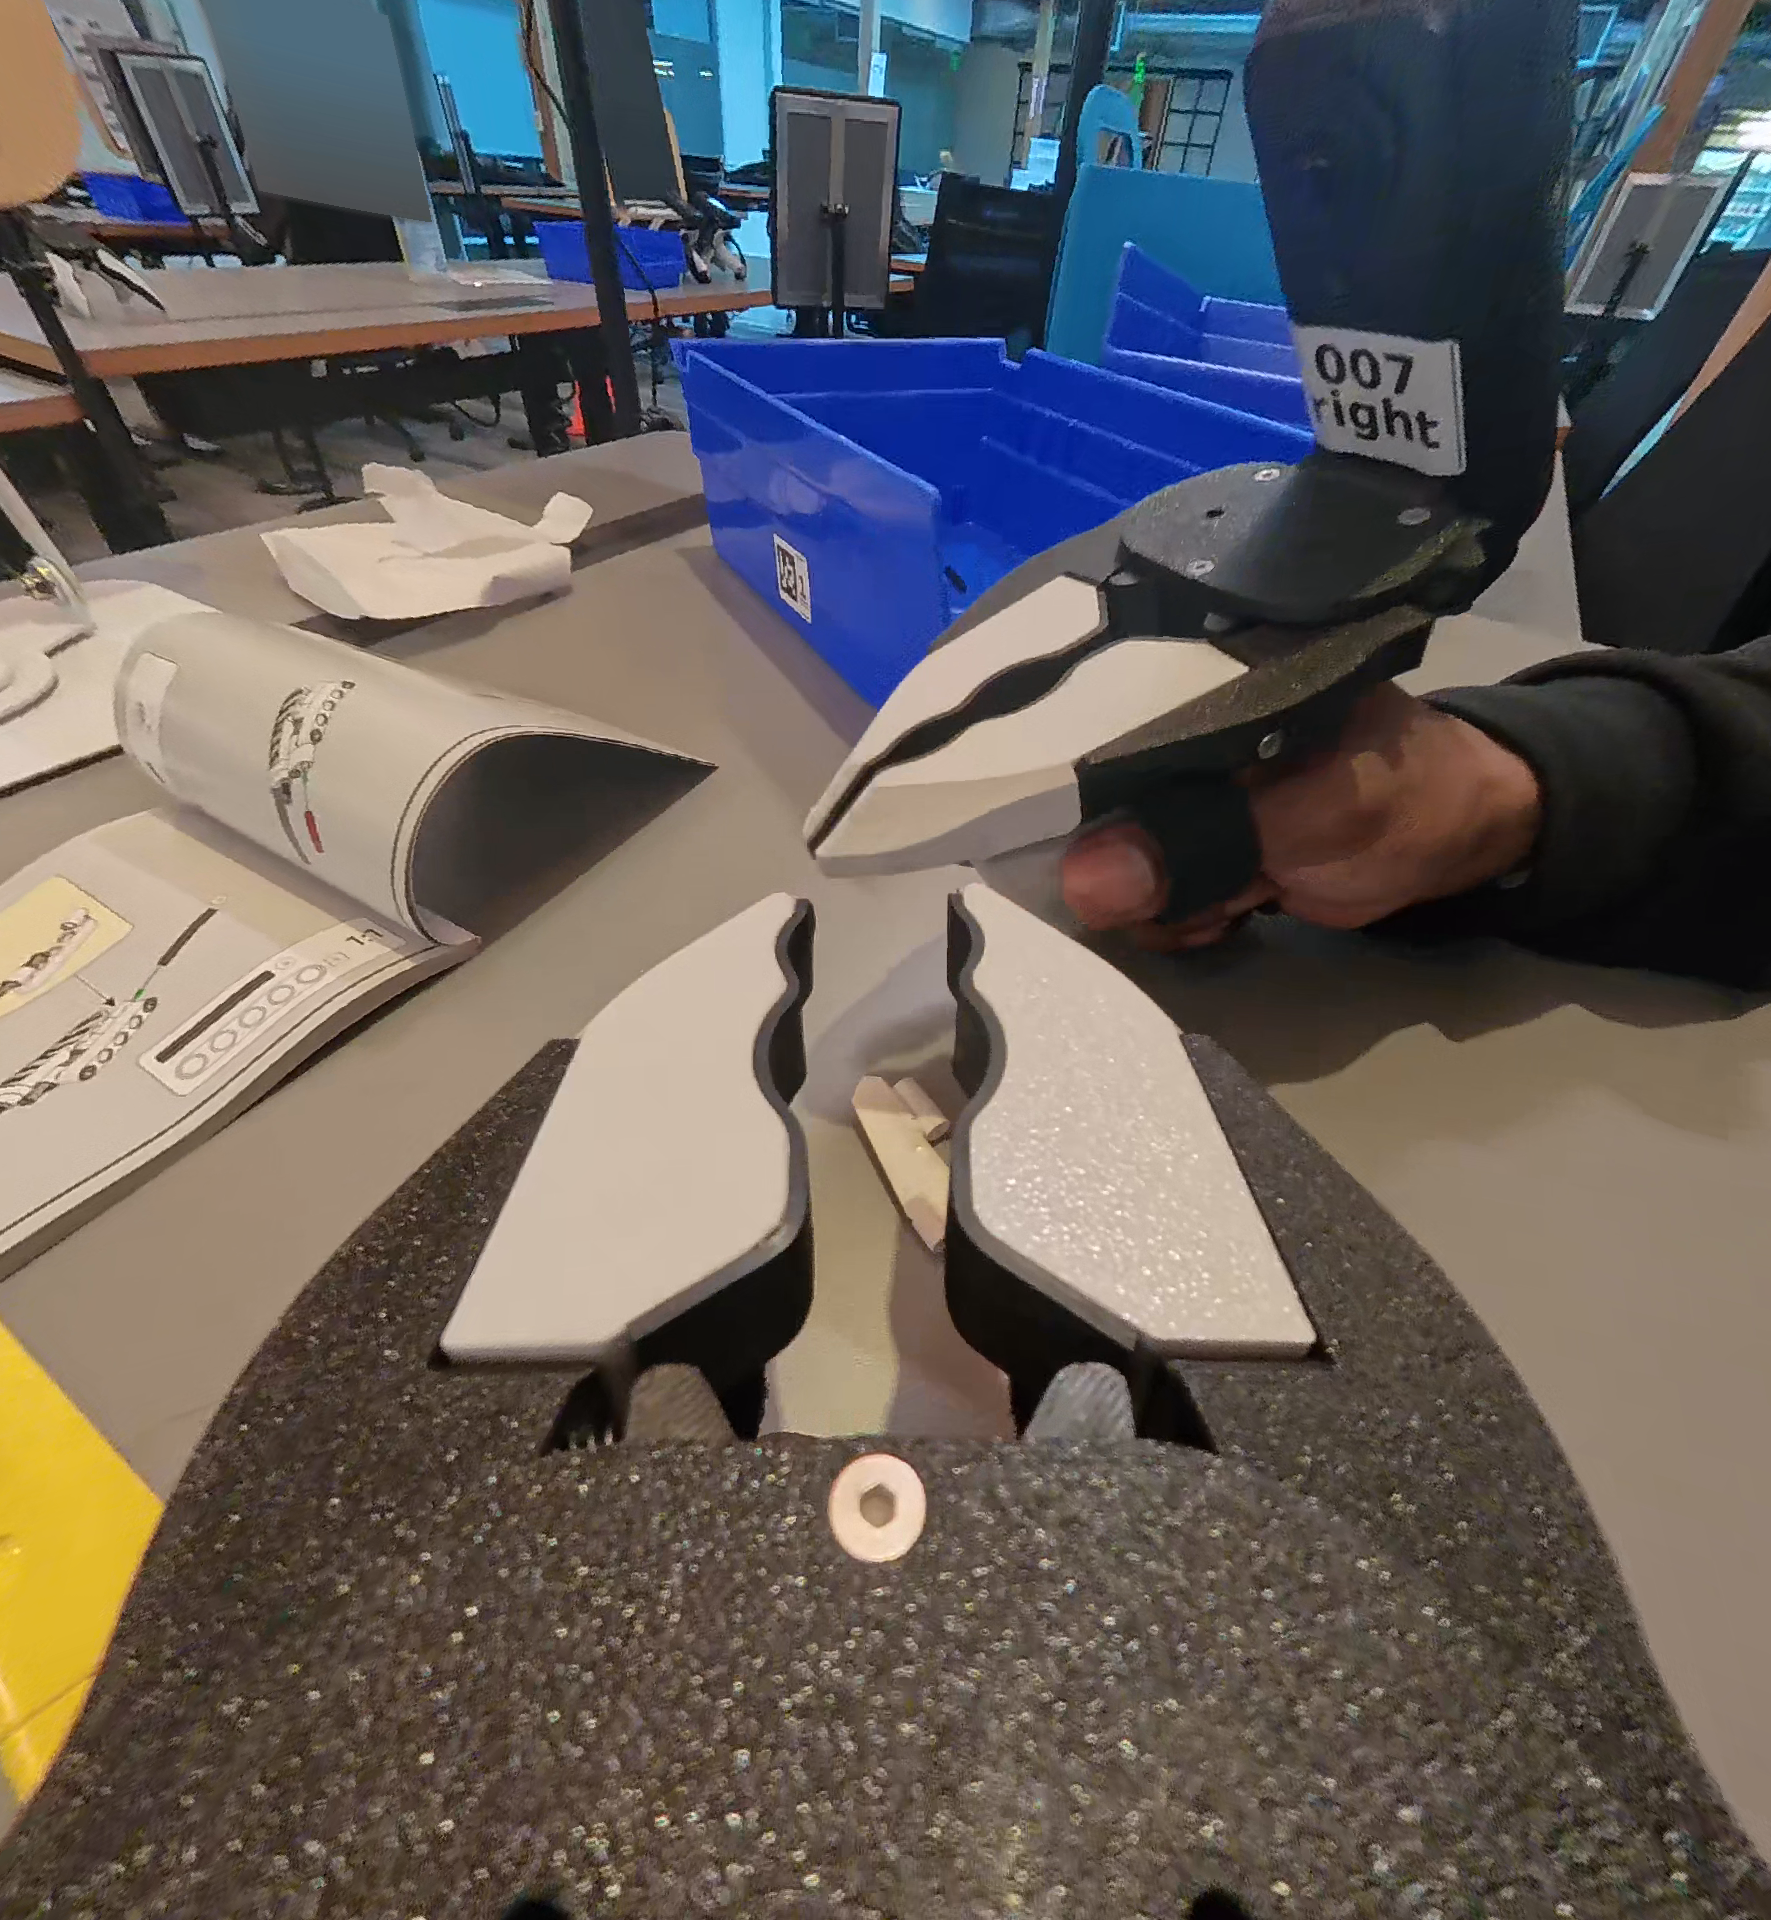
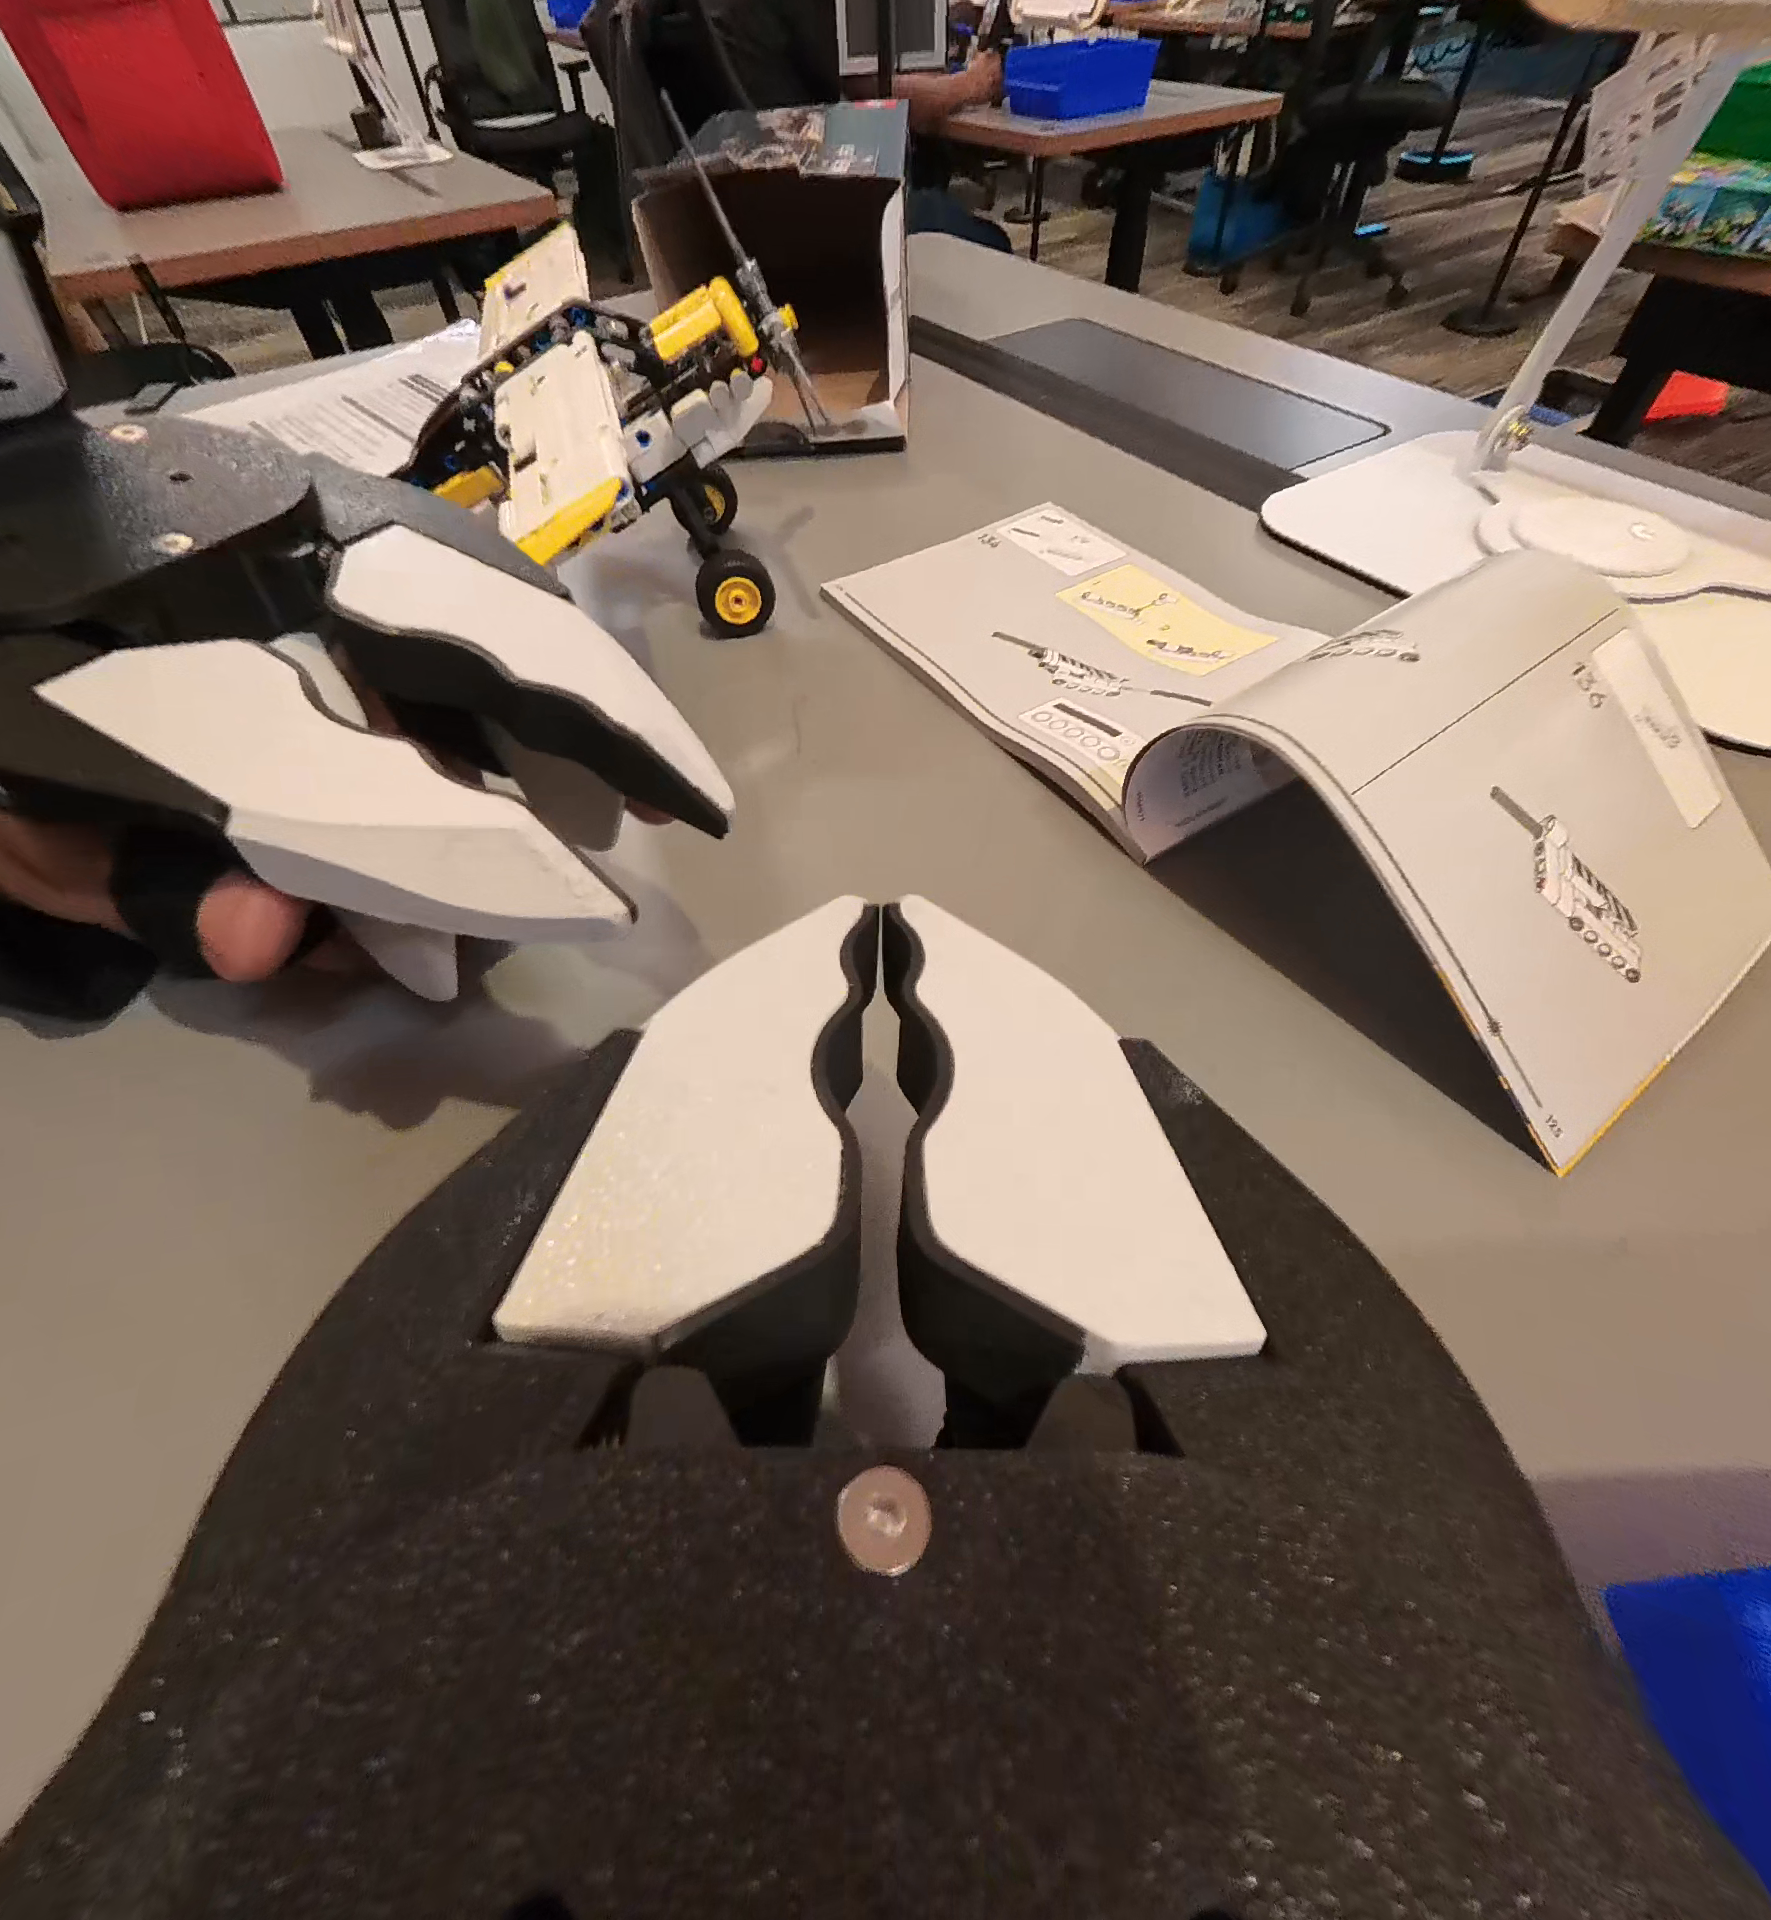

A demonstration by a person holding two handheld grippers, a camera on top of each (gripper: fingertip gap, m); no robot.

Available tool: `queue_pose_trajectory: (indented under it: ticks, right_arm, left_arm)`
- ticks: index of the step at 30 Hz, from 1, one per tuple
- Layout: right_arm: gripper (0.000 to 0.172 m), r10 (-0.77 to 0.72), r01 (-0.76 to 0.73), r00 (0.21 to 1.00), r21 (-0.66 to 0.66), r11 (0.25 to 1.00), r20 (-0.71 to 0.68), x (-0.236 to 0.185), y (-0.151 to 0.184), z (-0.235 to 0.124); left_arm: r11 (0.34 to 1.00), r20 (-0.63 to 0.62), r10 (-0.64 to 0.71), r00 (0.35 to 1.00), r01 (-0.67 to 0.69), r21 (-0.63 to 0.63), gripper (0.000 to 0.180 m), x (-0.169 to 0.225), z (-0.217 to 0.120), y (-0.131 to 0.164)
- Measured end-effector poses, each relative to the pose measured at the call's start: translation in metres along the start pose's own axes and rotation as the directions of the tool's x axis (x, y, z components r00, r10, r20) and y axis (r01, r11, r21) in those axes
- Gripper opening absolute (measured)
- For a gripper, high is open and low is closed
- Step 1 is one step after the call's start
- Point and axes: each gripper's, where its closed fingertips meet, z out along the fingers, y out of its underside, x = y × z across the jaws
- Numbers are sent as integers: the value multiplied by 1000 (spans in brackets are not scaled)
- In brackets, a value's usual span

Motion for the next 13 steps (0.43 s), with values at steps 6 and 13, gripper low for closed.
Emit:
queue_pose_trajectory:
  ticks: [6, 13]
  right_arm:
    - [0, 40, -40, 999, -4, 999, 13, 2, 2, -1]
    - [0, 105, -104, 993, -24, 994, 47, 5, 6, 0]
  left_arm:
    - [1000, -12, -4, 1000, 4, -22, 25, 2, 1, 3]
    - [995, -41, -94, 995, 92, -41, 23, -2, 1, 5]
